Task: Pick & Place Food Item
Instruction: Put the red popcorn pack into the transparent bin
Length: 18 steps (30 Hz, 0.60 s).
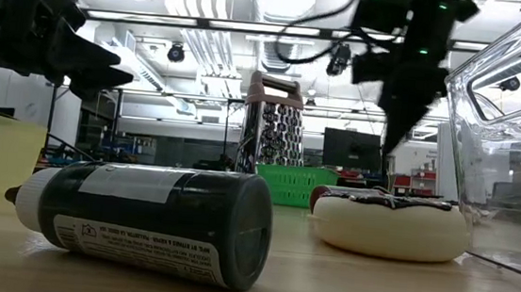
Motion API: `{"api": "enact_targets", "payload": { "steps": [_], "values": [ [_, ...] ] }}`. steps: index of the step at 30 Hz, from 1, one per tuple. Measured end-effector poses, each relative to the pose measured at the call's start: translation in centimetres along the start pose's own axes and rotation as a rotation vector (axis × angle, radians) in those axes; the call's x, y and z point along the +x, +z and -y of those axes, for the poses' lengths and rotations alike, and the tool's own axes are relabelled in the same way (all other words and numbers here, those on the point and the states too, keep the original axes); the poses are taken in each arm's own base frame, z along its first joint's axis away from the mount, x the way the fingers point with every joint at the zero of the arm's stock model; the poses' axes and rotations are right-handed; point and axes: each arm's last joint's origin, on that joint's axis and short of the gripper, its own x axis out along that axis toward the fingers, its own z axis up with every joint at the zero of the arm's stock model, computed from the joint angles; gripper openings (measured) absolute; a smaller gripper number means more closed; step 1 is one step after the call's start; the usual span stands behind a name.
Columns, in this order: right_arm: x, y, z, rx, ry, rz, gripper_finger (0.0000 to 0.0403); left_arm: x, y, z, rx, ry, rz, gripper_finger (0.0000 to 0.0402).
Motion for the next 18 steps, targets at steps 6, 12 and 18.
{"api": "enact_targets", "payload": {
  "steps": [6, 12, 18],
  "values": [
    [1.2, -3.2, 0.9, -0.038, 0.018, -0.039, 0.0025, 0.1, -0.1, 0.0, -0.001, 0.001, -0.009, 0.0273],
    [1.4, -3.4, 1.8, 0.081, -0.001, -0.053, 0.0073, 0.1, -0.1, 0.0, 0.002, 0.001, -0.012, 0.0273],
    [1.2, -2.9, 2.2, 0.094, -0.005, -0.041, 0.0146, 0.1, -0.1, 0.0, 0.006, 0.001, -0.012, 0.0273]
  ]
}}
